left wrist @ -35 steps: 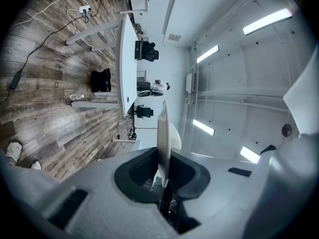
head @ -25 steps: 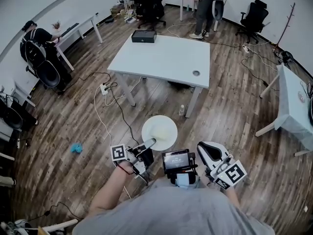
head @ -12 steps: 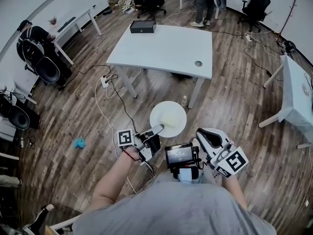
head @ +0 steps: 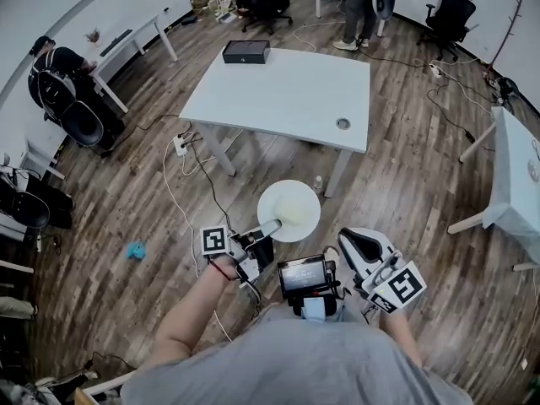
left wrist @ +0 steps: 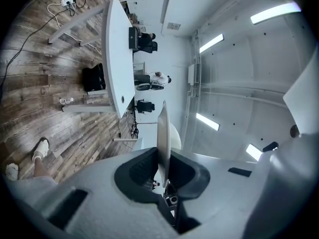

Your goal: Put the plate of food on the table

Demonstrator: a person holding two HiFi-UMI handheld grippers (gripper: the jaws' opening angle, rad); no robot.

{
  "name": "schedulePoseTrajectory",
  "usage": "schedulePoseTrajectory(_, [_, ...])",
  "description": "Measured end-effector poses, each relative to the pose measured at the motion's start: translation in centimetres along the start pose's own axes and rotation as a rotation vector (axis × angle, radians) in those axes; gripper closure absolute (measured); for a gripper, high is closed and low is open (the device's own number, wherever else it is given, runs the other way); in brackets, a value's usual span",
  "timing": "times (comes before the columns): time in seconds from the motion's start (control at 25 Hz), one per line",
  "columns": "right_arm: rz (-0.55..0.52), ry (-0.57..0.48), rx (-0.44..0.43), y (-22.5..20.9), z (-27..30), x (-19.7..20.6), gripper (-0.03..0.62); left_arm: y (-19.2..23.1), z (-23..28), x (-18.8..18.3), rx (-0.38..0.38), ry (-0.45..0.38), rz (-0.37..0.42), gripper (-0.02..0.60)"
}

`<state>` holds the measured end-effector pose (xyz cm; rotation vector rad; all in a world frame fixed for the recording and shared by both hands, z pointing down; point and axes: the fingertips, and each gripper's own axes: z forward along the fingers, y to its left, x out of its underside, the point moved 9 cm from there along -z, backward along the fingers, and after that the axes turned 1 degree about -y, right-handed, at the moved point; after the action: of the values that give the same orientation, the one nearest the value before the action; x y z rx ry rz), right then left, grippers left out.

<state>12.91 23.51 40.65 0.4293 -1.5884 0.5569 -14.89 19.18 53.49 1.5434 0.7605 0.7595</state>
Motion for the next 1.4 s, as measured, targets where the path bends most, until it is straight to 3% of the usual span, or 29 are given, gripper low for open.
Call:
schedulePoseTrajectory(0.88, [-0.008, 0.001, -0.099, -19.0, 3.9, -3.8, 0.56, -0.1, 17.0, -9.6, 0.005, -0.083, 0.026, 0.546])
schedulePoseTrajectory(1.4, [0.013, 0.043, -0.162, -23.8, 9.6, -3.0, 0.56, 2.3, 19.9, -16.4, -0.005, -0.159, 0.005, 0.546])
